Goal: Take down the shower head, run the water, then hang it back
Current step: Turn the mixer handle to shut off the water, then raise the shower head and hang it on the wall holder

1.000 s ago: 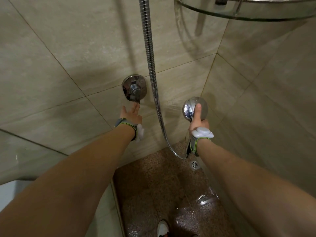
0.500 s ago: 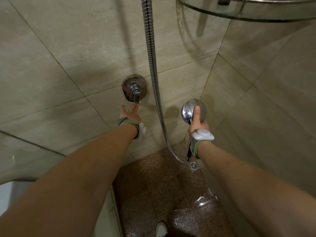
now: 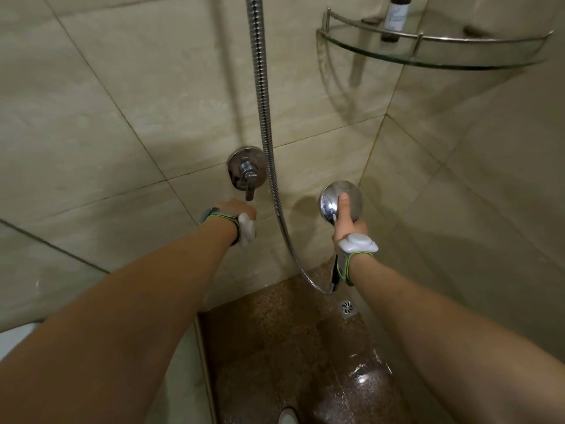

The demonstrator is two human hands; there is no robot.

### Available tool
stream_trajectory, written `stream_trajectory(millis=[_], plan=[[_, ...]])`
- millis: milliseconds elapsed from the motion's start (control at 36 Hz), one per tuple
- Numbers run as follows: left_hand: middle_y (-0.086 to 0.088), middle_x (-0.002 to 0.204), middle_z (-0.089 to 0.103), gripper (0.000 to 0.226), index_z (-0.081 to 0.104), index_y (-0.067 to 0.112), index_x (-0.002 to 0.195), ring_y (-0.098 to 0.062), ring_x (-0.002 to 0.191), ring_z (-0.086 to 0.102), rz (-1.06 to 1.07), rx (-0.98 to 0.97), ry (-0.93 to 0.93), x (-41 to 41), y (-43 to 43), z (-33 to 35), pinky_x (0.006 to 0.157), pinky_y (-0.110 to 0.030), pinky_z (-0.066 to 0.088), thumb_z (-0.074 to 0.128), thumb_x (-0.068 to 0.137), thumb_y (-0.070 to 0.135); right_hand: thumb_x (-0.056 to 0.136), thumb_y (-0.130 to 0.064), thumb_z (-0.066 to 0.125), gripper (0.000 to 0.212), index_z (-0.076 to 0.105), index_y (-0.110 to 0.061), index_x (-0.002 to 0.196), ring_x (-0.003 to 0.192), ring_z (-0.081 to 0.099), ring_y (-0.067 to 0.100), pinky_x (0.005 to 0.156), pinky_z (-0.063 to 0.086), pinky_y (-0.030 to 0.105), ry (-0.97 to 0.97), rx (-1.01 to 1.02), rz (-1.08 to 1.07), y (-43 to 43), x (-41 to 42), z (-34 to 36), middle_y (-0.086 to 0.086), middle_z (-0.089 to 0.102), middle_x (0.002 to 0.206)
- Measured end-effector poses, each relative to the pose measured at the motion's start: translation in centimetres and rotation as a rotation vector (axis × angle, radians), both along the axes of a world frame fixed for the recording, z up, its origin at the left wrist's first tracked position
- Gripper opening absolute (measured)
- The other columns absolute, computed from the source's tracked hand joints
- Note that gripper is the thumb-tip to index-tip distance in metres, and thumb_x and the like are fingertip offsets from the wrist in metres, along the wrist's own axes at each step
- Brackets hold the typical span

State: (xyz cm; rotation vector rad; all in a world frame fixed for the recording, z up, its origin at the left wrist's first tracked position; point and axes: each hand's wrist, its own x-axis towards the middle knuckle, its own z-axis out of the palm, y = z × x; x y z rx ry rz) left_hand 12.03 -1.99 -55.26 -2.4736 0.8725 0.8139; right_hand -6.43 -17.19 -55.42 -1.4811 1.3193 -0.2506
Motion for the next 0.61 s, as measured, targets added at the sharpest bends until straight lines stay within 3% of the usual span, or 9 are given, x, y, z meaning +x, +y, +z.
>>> stream_trajectory(millis=[111,194,222,250,333,389,444,500,611], plan=[[-0.003,0.099,0.045,0.029,0.04,0.025,0.084,-0.015,0.088,0.034,0.03,-0.067,0.11,-0.7,-0.2,0.3,0.074,-0.035,0.033,0.047,0.057,0.034,0.088,-0.076,0.043,0.074,0.057,-0.014,0.125,0.088,0.05,0.02,0.079,0.03,0.021,-0.032,-0.005,0.053,0.4,0.0,2.1,-0.001,0.063,0.107],[0.001,0.109,0.032,0.014,0.043,0.029,0.097,-0.017,0.095,0.031,-0.036,0.001,0.064,-2.8,0.0,2.3,0.079,-0.032,0.023,0.047,0.085,0.036,0.087,-0.076,0.046,0.069,0.054,-0.014,0.117,0.089,0.049,0.018,0.078,0.029,0.022,-0.046,-0.028,0.104,0.5,0.1,3.4,-0.002,0.059,0.103],[0.004,0.12,0.036,0.027,0.052,0.026,0.121,-0.019,0.107,0.038,-0.037,0.006,0.054,-3.1,0.1,3.3,0.093,-0.016,0.009,0.039,0.098,0.032,0.085,-0.077,0.048,0.07,0.054,-0.014,0.113,0.09,0.052,0.019,0.079,0.031,0.023,-0.056,-0.04,0.128,0.5,0.2,4.2,-0.004,0.062,0.104],[0.004,0.138,0.037,0.043,0.042,0.02,0.144,-0.022,0.126,0.039,-0.048,0.02,0.058,-3.4,0.0,3.4,0.105,-0.021,0.024,0.033,0.104,0.03,0.082,-0.078,0.051,0.074,0.056,-0.013,0.115,0.093,0.057,0.021,0.081,0.034,0.024,-0.078,-0.04,0.144,0.6,0.3,4.3,-0.002,0.065,0.108],[0.0,0.159,0.026,0.049,0.03,0.017,0.153,-0.019,0.145,0.027,0.006,-0.056,0.09,-5.4,0.2,7.1,0.108,-0.023,0.023,0.029,0.106,0.033,0.079,-0.076,0.058,0.076,0.055,-0.014,0.123,0.095,0.06,0.024,0.084,0.039,0.027,-0.117,-0.06,0.179,0.8,0.2,6.5,0.003,0.066,0.112],[0.0,0.152,0.041,0.045,0.044,0.02,0.146,-0.019,0.14,0.039,0.029,-0.104,0.114,-5.9,0.5,8.4,0.109,-0.029,0.03,0.039,0.104,0.034,0.081,-0.075,0.057,0.071,0.054,-0.015,0.118,0.087,0.056,0.024,0.079,0.037,0.027,-0.123,-0.083,0.212,0.8,0.1,8.1,0.003,0.063,0.103],[-0.002,0.12,0.069,0.028,0.068,0.023,0.118,-0.018,0.113,0.066,0.072,-0.17,0.12,-6.1,0.6,9.5,0.087,-0.031,0.051,0.06,0.094,0.034,0.081,-0.075,0.056,0.068,0.052,-0.016,0.113,0.084,0.055,0.025,0.075,0.034,0.028,-0.114,-0.111,0.238,0.8,-0.2,9.6,0.002,0.061,0.099],[-0.001,0.094,0.077,0.027,0.074,0.015,0.105,-0.016,0.095,0.073,0.113,-0.214,0.167,-6.0,0.0,10.5,0.071,-0.028,0.056,0.064,0.09,0.036,0.081,-0.076,0.055,0.069,0.051,-0.016,0.116,0.085,0.055,0.025,0.076,0.034,0.029,-0.106,-0.129,0.259,0.7,-0.2,10.6,0.002,0.062,0.101],[-0.007,0.116,0.072,0.028,0.063,0.014,0.115,-0.021,0.108,0.068,0.193,-0.265,0.342,-8.7,-1.0,15.5,0.094,-0.036,0.052,0.05,0.098,0.034,0.084,-0.072,0.057,0.075,0.048,-0.015,0.132,0.098,0.057,0.024,0.082,0.032,0.026,-0.135,-0.165,0.288,0.5,-0.9,13.6,0.0,0.061,0.112]])
